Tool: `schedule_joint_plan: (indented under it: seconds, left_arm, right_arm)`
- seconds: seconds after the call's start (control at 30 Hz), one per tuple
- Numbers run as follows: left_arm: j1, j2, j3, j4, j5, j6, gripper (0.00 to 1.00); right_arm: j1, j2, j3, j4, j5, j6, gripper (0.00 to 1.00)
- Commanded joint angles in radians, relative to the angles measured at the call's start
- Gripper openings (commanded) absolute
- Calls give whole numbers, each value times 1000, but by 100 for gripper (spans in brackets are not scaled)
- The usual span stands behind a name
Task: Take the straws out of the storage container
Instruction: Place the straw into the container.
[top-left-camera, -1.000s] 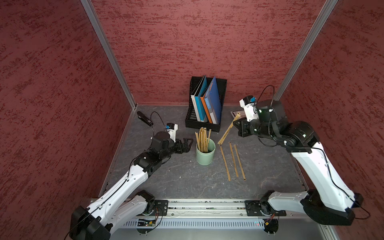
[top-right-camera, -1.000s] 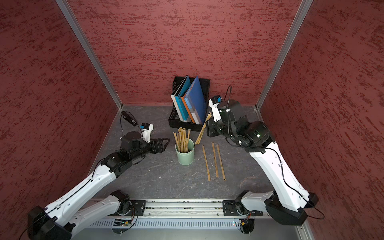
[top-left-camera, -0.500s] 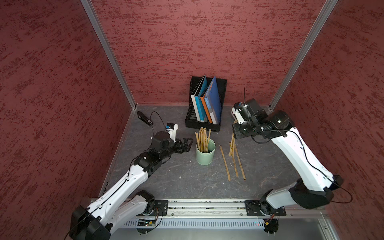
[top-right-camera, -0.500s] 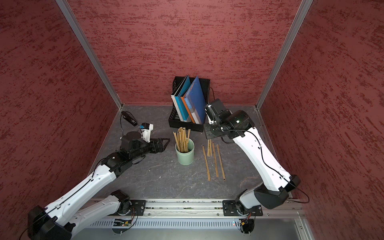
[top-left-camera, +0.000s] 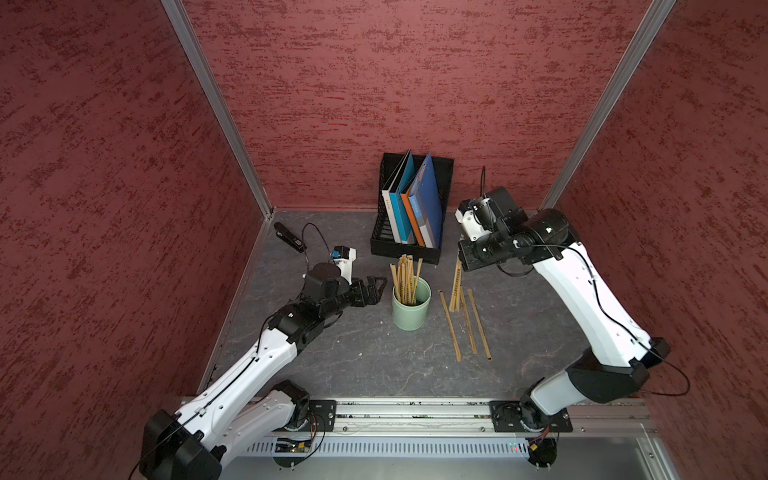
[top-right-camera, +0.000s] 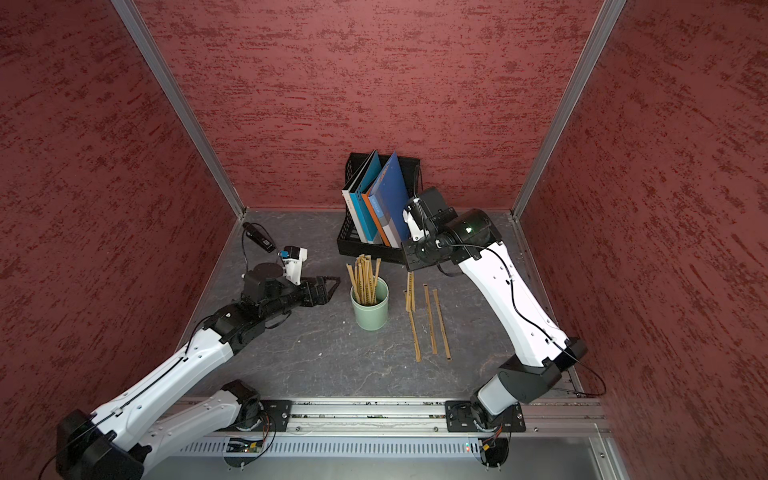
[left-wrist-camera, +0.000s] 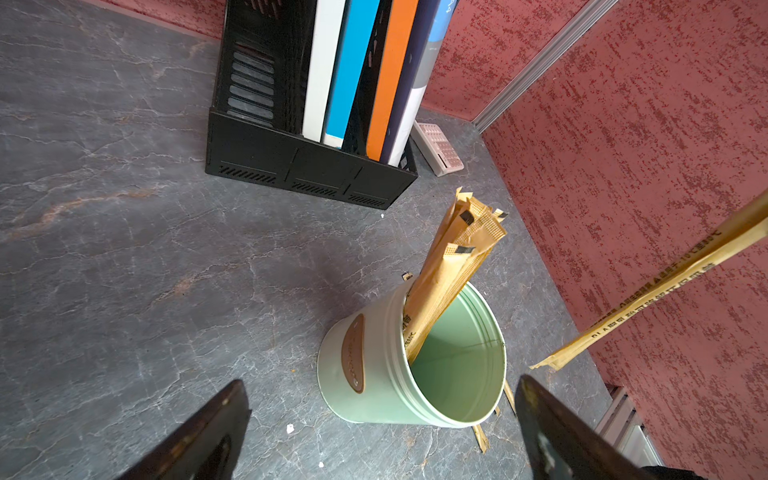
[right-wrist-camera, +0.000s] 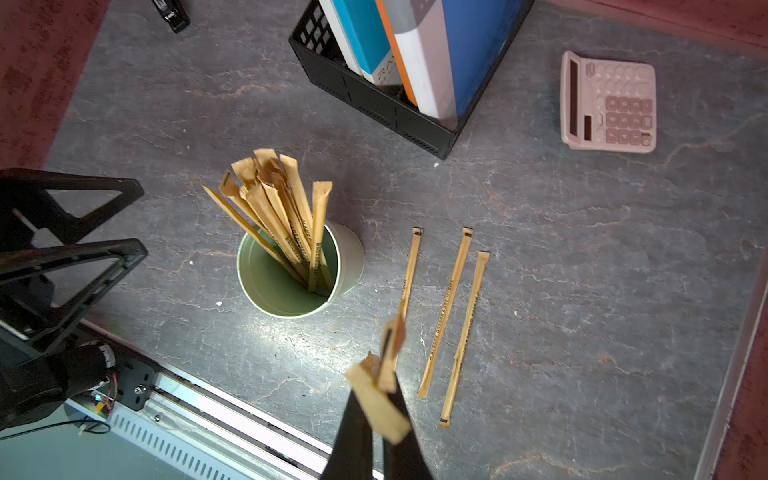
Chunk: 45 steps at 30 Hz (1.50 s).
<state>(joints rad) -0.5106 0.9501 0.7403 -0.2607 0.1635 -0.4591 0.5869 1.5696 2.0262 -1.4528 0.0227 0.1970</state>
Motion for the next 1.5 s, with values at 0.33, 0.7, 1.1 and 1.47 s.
schedule_joint_plan:
  seconds: [0.33,0.7,1.1,1.47]
  left_arm:
    - [2,13,16,15,28,12,100]
    - [2,9,9,11,23,13,100]
    - [4,11,12,-4,14,22,100]
    - [3,17,16,-9,11,19,100]
  right_arm:
    - [-2,29,127,138,-171,-29,4]
    - [4,91,94,213,-223,-14,4]
    - [13,127,-151,386,-204,-1,5]
    - [15,125,-208,437,-212,5,23]
